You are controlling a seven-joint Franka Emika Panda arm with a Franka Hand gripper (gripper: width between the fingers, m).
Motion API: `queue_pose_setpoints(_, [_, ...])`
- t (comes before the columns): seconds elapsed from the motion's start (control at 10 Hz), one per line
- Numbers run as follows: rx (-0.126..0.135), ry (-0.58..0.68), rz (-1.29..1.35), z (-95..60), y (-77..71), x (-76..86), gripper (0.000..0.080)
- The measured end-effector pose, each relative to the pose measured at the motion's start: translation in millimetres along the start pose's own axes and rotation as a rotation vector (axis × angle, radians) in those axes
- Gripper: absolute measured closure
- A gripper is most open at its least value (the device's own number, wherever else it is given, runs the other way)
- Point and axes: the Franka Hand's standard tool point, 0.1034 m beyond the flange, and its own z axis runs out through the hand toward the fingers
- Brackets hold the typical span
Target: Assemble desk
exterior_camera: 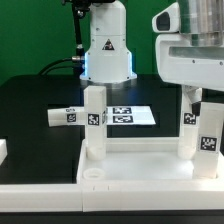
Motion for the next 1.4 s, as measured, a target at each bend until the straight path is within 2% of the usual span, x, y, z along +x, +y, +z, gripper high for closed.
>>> queue_pose_setpoints(0.1, [-0.004,0.006,-0.081,-0.3,0.3,1.3,0.0151])
queue_pose_setpoints(0.2, [-0.060,0.038,-0.291,-2.2,0.9,6.1,0.0151])
queue_pose_setpoints(0.3, [-0.093,0.046,-0.413,-5.2,-5.4,10.1,0.0151])
queue_pose_setpoints(0.4, [-0.079,0.050,-0.389,-4.4,-7.4,10.6,0.0151])
queue_pose_setpoints(0.6, [-0.083,0.052,-0.373,-4.1,-6.2,11.5,0.0419])
queue_pose_setpoints(0.7, [-0.084,0.056,-0.316,-4.6,-4.6,14.5,0.0419])
queue_pose_setpoints(0.8, [-0.082,0.061,-0.204,-5.1,-3.0,17.3,0.0509])
queue_pose_setpoints(0.9, [-0.078,0.060,-0.080,-5.5,-1.1,20.1,0.0509])
queue_pose_setpoints(1.1, [-0.050,0.041,0.235,-5.1,2.1,21.2,0.0509])
queue_pose_setpoints(1.2, [-0.015,0.031,0.408,-4.9,6.3,20.3,0.0509])
queue_pose_setpoints(1.3, [-0.036,0.037,0.387,-5.1,8.9,19.2,0.0510])
queue_pose_setpoints(1.4, [-0.030,0.034,0.478,-5.0,7.2,18.6,0.0510])
